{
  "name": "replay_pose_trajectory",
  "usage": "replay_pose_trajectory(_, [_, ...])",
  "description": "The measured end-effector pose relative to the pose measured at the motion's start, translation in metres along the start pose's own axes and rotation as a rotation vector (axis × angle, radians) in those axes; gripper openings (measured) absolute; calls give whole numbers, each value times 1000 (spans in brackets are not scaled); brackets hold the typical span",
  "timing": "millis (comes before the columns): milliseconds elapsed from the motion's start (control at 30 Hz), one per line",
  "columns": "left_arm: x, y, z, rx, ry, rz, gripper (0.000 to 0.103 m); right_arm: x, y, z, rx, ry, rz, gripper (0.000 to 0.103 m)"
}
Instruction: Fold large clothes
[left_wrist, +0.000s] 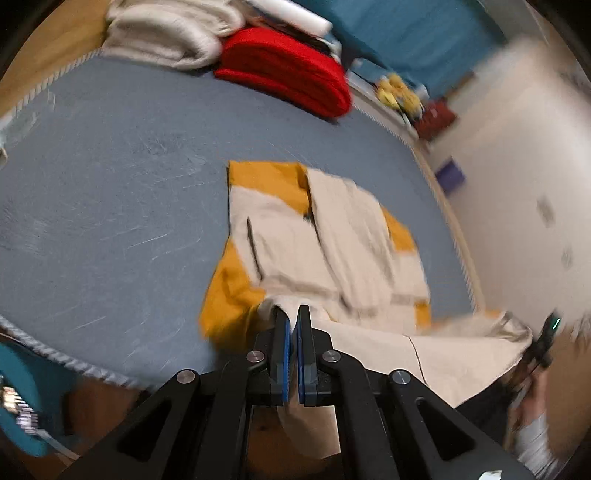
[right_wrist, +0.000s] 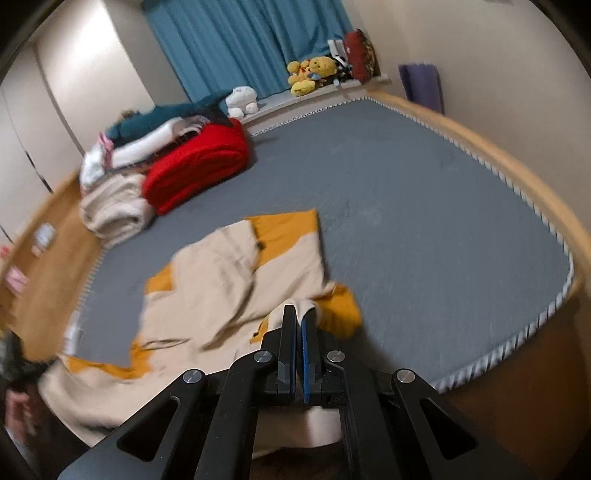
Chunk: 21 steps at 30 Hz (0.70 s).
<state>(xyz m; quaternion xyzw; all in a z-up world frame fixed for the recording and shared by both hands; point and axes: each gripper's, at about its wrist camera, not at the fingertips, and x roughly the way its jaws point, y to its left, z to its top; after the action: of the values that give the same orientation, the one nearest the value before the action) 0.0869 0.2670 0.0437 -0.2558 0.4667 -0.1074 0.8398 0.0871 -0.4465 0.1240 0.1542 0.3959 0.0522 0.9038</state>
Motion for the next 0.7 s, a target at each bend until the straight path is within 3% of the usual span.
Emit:
replay_pose_trajectory(167, [84, 32, 50, -77, -7, 6, 2, 108, -6, 53, -18, 46, -33, 2])
replay_pose_trajectory(267, [129, 53, 63, -111, 67, 63, 2, 177, -9, 76, -36, 91, -58, 2])
replay_pose_trajectory(400, [149, 51, 75, -42, 88, 106, 2, 252, -4, 81, -91, 182, -147, 2])
replay_pose_trajectory(700, [157, 70, 77, -130, 111, 85, 9, 287, -19, 79, -75, 251, -141, 3])
